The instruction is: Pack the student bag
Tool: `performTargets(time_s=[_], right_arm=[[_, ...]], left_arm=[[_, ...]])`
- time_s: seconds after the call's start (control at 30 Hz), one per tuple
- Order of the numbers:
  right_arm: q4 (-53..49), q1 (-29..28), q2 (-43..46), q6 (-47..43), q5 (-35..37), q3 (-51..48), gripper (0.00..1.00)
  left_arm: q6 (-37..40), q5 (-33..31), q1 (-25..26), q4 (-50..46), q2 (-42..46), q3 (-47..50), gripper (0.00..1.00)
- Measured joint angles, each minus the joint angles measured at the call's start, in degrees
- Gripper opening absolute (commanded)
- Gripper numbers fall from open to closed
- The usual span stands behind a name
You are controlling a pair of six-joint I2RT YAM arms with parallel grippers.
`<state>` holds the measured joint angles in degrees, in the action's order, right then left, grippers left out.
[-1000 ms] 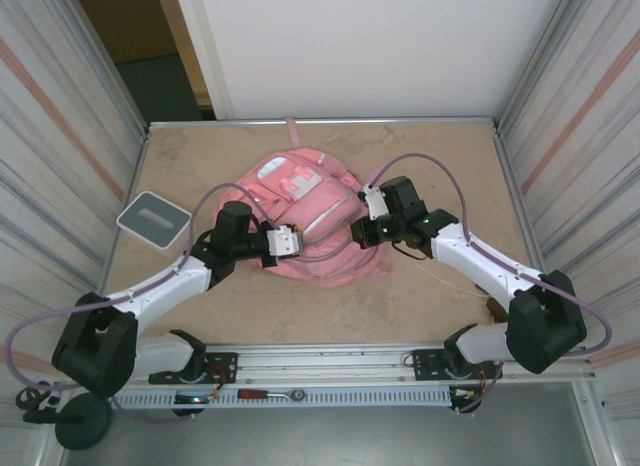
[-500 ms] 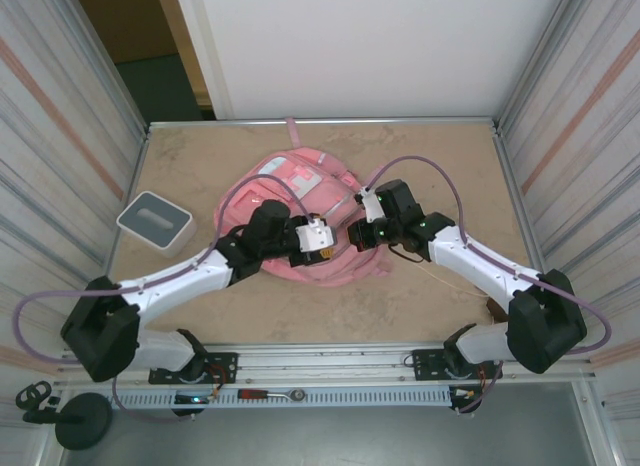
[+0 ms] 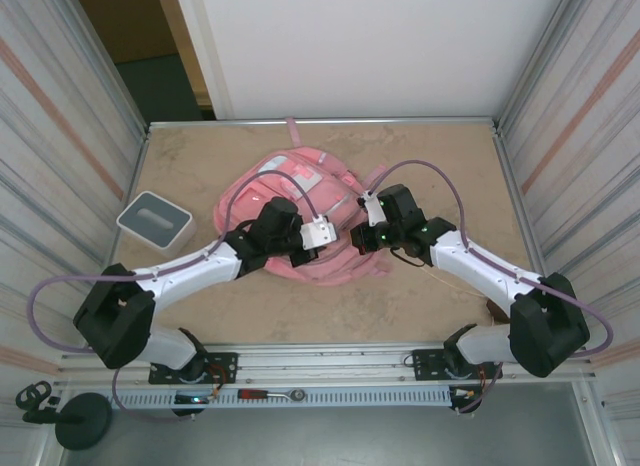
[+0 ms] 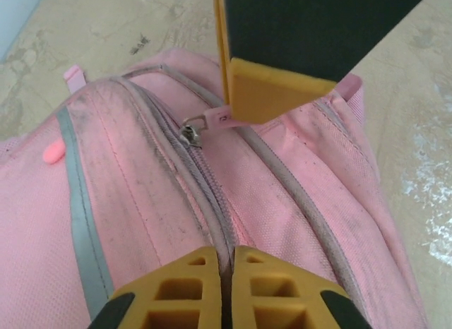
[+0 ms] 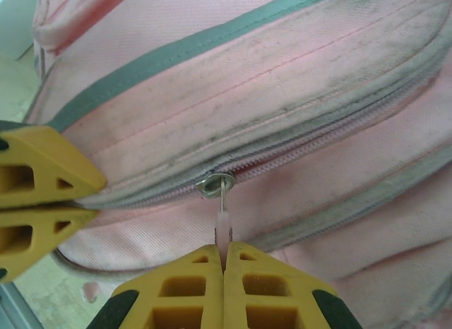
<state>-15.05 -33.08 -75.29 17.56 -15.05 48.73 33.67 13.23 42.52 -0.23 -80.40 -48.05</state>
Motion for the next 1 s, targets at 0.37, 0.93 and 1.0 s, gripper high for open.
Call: performTargets(time_s=[0.37, 0.93, 1.0], right_arm=[[-1.51, 0.83, -1.44, 1.44, 8.17, 0.7, 0.0], [1.55, 0.68, -2.05, 1.46, 4.81, -0.66, 0.0], [1.73, 0.68, -2.16, 1.46, 4.72, -0.92, 0.0]], left_arm=[[0.98, 14.62, -8.98, 3.06, 8.5, 7.87, 0.0], [2.08, 17.25, -11.65, 4.22, 12.22, 11.98, 0.56], [2.32, 13.99, -8.13, 3.61, 12.07, 10.6, 0.57]])
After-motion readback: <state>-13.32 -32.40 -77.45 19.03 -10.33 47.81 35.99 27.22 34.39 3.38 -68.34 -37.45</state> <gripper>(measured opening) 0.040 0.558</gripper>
